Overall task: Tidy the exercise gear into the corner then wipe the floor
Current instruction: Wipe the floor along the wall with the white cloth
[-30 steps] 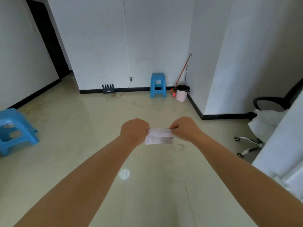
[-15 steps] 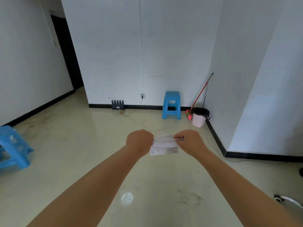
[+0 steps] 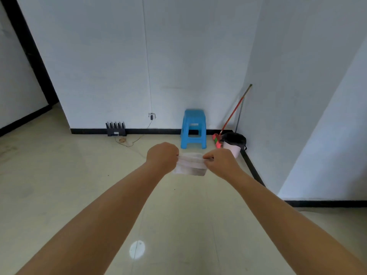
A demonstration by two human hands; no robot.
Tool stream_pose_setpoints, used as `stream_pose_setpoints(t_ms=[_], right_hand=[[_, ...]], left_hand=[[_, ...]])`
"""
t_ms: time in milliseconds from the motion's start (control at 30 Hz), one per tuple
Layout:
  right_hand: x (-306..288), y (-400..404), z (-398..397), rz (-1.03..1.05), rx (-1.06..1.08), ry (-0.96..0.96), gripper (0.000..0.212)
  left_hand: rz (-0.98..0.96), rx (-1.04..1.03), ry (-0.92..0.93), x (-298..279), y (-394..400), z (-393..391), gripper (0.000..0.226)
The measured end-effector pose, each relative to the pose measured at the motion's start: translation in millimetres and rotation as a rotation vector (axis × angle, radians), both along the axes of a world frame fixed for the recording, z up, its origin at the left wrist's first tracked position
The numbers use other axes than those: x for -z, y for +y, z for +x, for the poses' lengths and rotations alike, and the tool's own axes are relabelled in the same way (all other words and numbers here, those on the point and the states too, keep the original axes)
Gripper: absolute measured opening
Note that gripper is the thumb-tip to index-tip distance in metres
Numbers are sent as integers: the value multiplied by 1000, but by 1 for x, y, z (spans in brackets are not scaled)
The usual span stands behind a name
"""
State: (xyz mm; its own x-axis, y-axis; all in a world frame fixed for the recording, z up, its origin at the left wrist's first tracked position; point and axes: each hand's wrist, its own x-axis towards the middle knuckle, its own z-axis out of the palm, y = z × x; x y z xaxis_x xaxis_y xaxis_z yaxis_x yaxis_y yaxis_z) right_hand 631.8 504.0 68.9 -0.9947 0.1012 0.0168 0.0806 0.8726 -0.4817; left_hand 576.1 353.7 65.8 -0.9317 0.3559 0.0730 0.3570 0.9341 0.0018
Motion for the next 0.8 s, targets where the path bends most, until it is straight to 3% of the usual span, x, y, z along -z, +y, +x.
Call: stream_pose_setpoints(t_ms=[233, 500, 800], right_hand=[[29, 66, -188, -82, 76, -74, 30], [51, 160, -410, -108, 89, 55, 27], [69, 201, -658, -83, 26, 117, 28]], left_hand=[[-21, 18, -88, 36, 68, -184, 28], [26, 13, -219, 41, 161, -415, 30], [116, -85, -393, 62, 203, -658, 29]])
